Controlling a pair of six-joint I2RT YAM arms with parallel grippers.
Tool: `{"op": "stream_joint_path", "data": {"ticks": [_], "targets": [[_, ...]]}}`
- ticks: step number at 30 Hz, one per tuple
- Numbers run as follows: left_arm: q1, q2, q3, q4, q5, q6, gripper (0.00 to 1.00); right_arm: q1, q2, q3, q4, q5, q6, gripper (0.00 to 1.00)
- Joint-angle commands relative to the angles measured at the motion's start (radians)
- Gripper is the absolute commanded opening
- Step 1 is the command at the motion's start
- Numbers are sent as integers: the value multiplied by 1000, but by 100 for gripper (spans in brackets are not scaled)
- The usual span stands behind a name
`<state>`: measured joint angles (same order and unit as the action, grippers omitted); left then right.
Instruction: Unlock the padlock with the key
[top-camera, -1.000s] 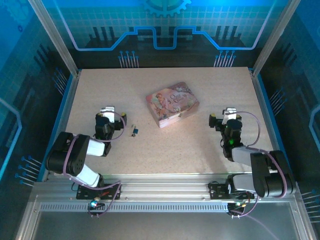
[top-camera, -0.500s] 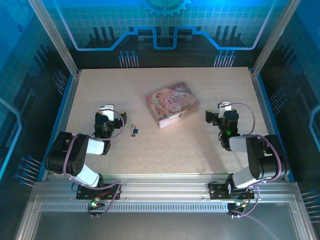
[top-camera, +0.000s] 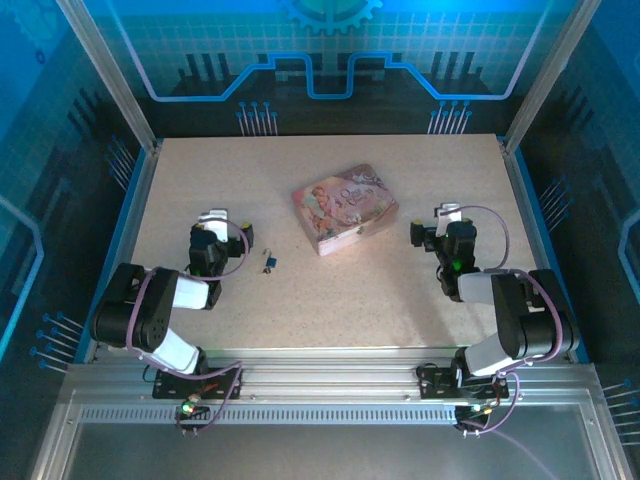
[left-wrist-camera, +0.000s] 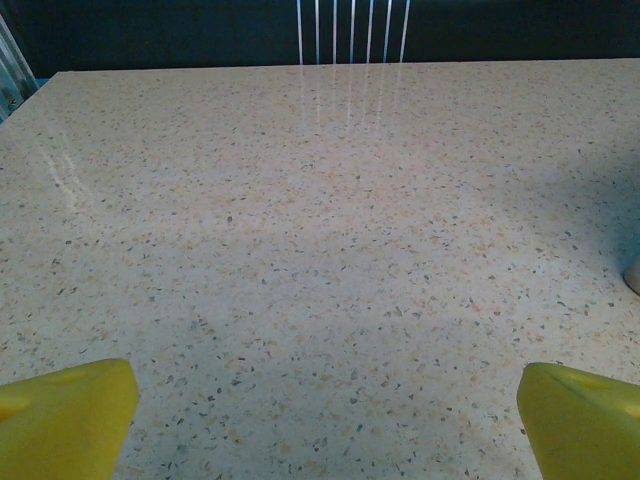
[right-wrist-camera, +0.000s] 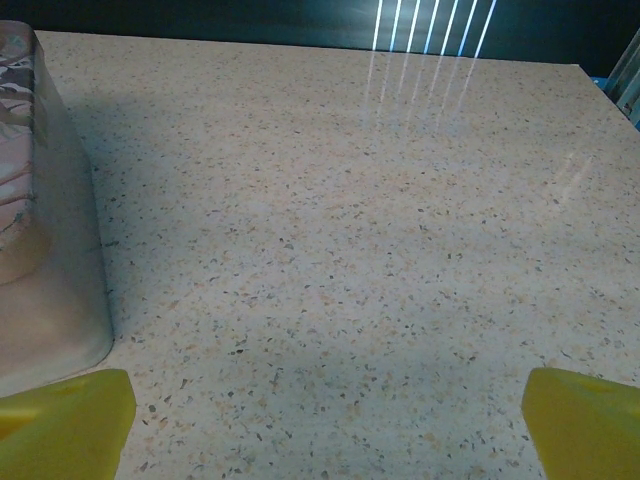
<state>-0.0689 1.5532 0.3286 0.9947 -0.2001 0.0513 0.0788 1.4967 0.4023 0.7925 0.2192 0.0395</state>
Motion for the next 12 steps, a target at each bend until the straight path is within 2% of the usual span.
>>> {"op": "stream_joint_path", "data": {"ticks": [1,12], "targets": [[6,0,18,-1,24,-13,99,10,5,12,-6,-3,-15,100],[6,1,19,-1,24,-14,99,-3,7,14,-11,-32,-11,100]]}}
